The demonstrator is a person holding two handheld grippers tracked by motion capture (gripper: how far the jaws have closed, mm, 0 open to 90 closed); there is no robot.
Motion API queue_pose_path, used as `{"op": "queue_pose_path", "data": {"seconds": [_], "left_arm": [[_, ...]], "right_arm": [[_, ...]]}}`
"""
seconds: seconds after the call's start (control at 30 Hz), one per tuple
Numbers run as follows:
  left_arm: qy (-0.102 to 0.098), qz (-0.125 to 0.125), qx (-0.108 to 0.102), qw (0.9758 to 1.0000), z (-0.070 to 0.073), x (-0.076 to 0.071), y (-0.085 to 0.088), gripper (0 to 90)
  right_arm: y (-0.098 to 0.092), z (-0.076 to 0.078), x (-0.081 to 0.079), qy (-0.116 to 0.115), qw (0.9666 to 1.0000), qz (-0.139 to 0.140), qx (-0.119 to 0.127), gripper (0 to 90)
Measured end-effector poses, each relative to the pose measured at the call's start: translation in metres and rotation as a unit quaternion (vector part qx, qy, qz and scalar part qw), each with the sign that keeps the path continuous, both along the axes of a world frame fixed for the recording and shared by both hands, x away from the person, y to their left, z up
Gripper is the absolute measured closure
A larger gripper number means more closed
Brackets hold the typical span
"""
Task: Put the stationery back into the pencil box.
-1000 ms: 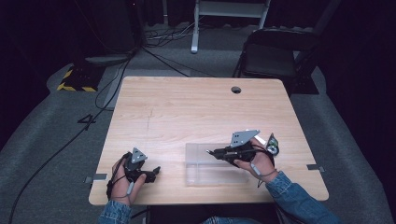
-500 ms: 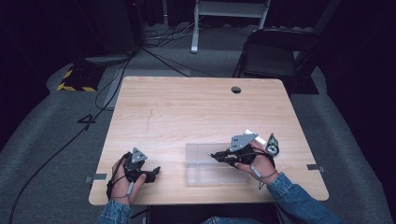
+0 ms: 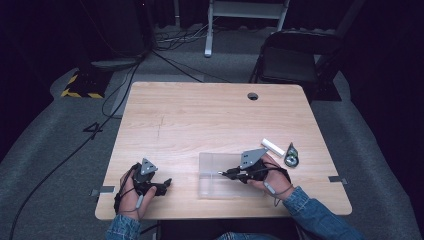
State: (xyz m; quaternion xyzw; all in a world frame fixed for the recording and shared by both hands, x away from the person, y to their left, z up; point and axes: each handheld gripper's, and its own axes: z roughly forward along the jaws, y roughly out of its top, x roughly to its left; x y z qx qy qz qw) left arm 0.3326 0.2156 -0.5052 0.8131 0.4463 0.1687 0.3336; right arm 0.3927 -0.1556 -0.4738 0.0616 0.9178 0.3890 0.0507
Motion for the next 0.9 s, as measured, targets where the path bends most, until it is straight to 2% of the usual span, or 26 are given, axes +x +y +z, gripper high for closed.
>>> {"op": "queue_pose_path", "data": {"seconds": [0.27, 0.53, 0.63, 0.77, 0.9], "left_arm": [[0.0, 0.0, 0.0, 1.0, 0.0, 0.0, 0.0, 13.7], [0.0, 0.0, 0.001, 1.0, 0.0001, 0.0, 0.0001, 13.7], [0.0, 0.0, 0.0, 1.0, 0.0, 0.0, 0.0, 13.7], [0.0, -0.001, 0.001, 1.0, 0.0001, 0.0001, 0.0001, 13.7], [0.0, 0.0, 0.0, 1.0, 0.0, 0.0, 0.0, 13.7]], "right_arm": [[0.0038, -0.0034, -0.0024, -0.018, 0.9995, 0.012, -0.022, 80.3], [0.005, -0.0058, -0.0028, -0.015, 0.9994, 0.015, -0.026, 79.3], [0.0051, -0.006, -0.0029, -0.012, 0.9995, 0.014, -0.026, 77.3], [0.0055, -0.0047, -0.0033, -0.015, 0.9995, 0.014, -0.024, 69.5], [0.0031, 0.0024, -0.0048, -0.011, 0.9998, 0.007, -0.013, 69.9]]}}
